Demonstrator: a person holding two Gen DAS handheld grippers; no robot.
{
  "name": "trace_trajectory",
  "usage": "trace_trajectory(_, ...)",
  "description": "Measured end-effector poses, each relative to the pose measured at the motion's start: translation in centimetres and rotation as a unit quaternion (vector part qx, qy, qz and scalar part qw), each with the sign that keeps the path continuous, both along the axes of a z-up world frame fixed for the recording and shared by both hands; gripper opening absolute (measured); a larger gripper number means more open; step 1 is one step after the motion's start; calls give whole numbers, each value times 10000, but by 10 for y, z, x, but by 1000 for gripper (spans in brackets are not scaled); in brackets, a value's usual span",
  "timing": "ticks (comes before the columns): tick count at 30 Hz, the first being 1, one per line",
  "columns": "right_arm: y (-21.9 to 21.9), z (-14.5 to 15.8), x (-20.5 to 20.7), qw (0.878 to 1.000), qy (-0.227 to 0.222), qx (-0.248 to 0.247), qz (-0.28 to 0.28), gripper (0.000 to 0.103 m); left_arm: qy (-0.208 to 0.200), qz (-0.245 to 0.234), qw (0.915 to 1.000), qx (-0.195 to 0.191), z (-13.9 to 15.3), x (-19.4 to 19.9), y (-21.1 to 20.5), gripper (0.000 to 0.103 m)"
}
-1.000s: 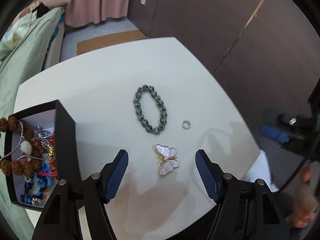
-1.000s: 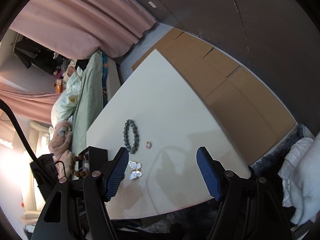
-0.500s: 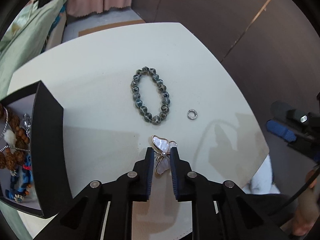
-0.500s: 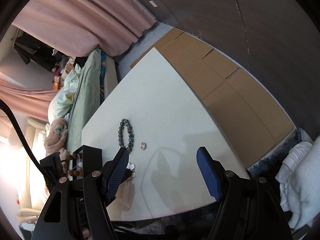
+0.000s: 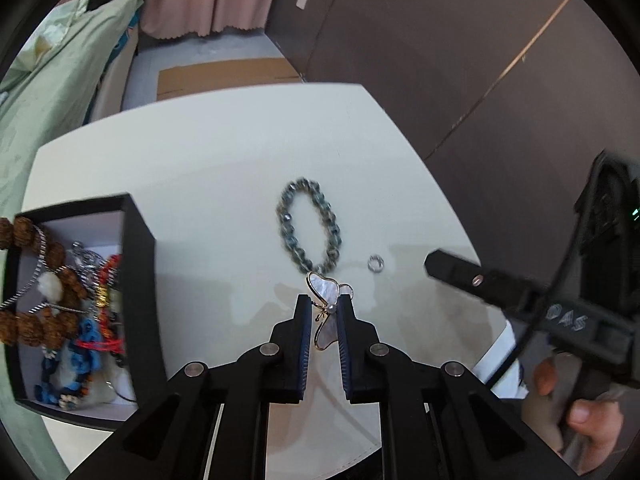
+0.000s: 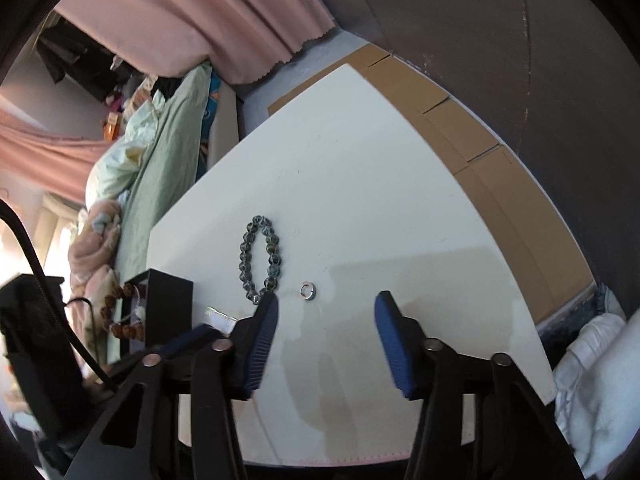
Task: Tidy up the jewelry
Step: 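Grasp the white butterfly pendant with the left gripper and lift it, then place the butterfly in the box with the left gripper while the right grasps the silver ring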
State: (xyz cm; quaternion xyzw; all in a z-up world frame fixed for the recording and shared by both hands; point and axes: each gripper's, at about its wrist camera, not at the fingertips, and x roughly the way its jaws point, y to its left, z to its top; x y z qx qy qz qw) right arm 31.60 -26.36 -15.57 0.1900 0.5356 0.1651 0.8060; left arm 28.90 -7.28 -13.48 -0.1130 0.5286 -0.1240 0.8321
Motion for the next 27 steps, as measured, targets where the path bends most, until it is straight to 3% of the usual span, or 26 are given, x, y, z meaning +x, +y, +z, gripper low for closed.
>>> trace_trajectory(4,11,10,2,9967,-333,-565,477,49,-92,177,9998,-79,9,1,16,13)
trace_trajectory(9,19,23,-3,9842,-863,-1175,1004,49,-184,339,9991,-202,19,1,33,13)
trace_trajectory(21,48,11,-6,9599,-1103,-1850,1794,49,-454,531,9965,-456,44,-8,64,13)
trace_trajectory(27,69,0,-9,9475,-1036,-2167,2112,36,-455,658,9957,-457,46,-12,85,13)
